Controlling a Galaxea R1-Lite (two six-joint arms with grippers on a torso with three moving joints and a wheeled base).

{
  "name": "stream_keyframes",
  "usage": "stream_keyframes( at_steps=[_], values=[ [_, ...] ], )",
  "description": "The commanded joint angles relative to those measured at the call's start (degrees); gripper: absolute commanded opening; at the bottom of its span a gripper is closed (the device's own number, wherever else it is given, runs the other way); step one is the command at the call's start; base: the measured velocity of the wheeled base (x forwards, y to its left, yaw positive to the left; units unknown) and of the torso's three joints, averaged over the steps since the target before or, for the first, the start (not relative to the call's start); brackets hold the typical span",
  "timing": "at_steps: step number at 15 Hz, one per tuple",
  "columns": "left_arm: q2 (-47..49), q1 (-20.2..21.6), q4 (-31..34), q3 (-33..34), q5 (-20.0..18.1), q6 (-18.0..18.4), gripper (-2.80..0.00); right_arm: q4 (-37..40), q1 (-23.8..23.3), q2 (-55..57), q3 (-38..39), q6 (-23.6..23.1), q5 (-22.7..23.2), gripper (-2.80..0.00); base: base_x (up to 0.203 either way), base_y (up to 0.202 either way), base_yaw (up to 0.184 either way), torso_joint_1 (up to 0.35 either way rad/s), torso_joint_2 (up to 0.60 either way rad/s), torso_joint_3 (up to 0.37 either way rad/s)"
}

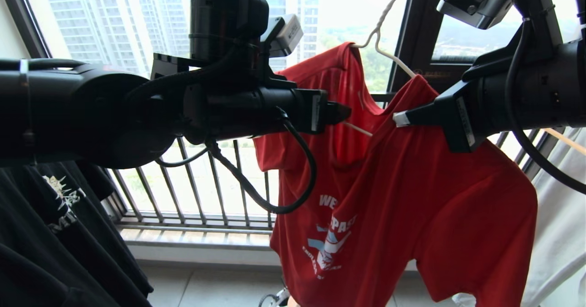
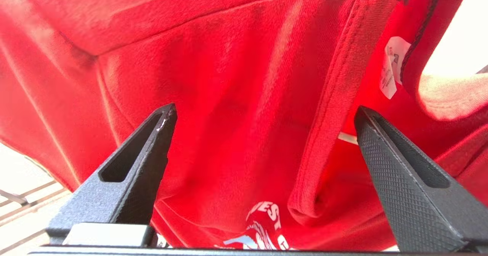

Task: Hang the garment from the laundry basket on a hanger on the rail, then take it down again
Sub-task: Take the clothes off the clothes rack

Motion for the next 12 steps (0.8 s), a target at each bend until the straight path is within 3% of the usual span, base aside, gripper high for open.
stream_keyframes(
  at_steps=[1,4,8,12],
  values=[
    [-2.5,-0.5,-0.1,1.8,-0.1,-0.2,0.00,0.2,0.0,0.0,0.0,0.0,0.0,-2.80,0.000,0.000,0.000,0.000,0.00,0.000],
    [-1.4,-1.2,-0.1,0.8,1.0,0.5,0.00,0.2,0.3,-0.2,0.0,0.0,0.0,-2.80,0.000,0.000,0.000,0.000,0.00,0.000],
    [2.6,-1.0,0.0,-3.7,5.9,0.8,0.00,0.2,0.7,-0.7,0.0,-0.1,0.0,-2.80,0.000,0.000,0.000,0.000,0.00,0.000],
    [2.9,-1.0,-0.1,-3.7,11.3,2.8,0.00,0.2,0.8,-1.1,0.0,-0.1,0.0,-2.80,0.000,0.000,0.000,0.000,0.00,0.000]
  ],
)
